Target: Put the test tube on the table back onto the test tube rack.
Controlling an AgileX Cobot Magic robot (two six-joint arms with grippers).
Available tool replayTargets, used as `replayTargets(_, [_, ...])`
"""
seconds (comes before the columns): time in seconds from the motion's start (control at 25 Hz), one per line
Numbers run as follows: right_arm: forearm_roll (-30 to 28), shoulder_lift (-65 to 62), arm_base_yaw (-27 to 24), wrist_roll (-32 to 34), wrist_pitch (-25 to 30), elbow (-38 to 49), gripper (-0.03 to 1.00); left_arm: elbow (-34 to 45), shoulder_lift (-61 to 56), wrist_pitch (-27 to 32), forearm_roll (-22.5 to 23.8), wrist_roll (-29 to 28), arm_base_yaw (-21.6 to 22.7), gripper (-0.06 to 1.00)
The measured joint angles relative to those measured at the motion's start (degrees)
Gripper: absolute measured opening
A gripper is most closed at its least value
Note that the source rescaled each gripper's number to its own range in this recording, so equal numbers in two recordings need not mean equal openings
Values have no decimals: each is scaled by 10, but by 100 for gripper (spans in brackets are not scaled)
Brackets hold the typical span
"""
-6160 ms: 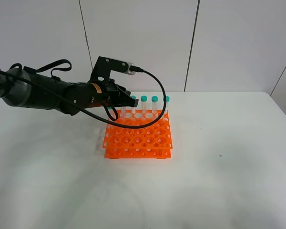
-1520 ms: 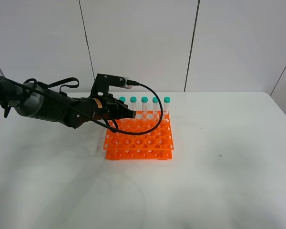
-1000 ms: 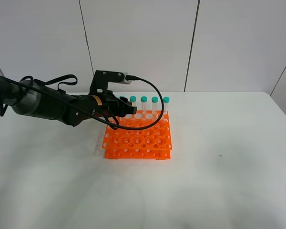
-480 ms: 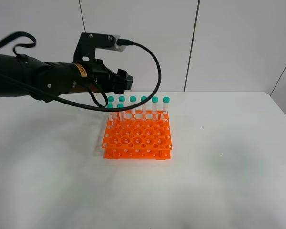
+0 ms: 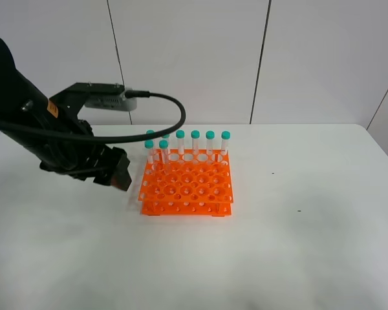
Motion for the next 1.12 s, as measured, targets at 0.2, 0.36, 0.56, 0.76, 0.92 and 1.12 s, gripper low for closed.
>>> replayTargets(0.2, [0, 0, 0, 0, 0, 0, 100, -9, 4, 77, -17, 23, 9, 99])
replayTargets(0.36, [0, 0, 0, 0, 0, 0, 100, -16, 4, 108, -15, 53, 78, 99])
replayTargets(0.56, [0, 0, 0, 0, 0, 0, 100, -16, 4, 143, -13, 96, 235, 99])
replayTargets(0.76, [0, 0, 0, 0, 0, 0, 100, -13, -6, 173, -18, 98, 317, 99])
replayTargets(0.92, [0, 0, 0, 0, 0, 0, 100, 23, -62, 187, -17, 100, 320, 99])
replayTargets(1.12, [0, 0, 0, 0, 0, 0, 100, 114, -201, 205, -17, 100, 320, 99])
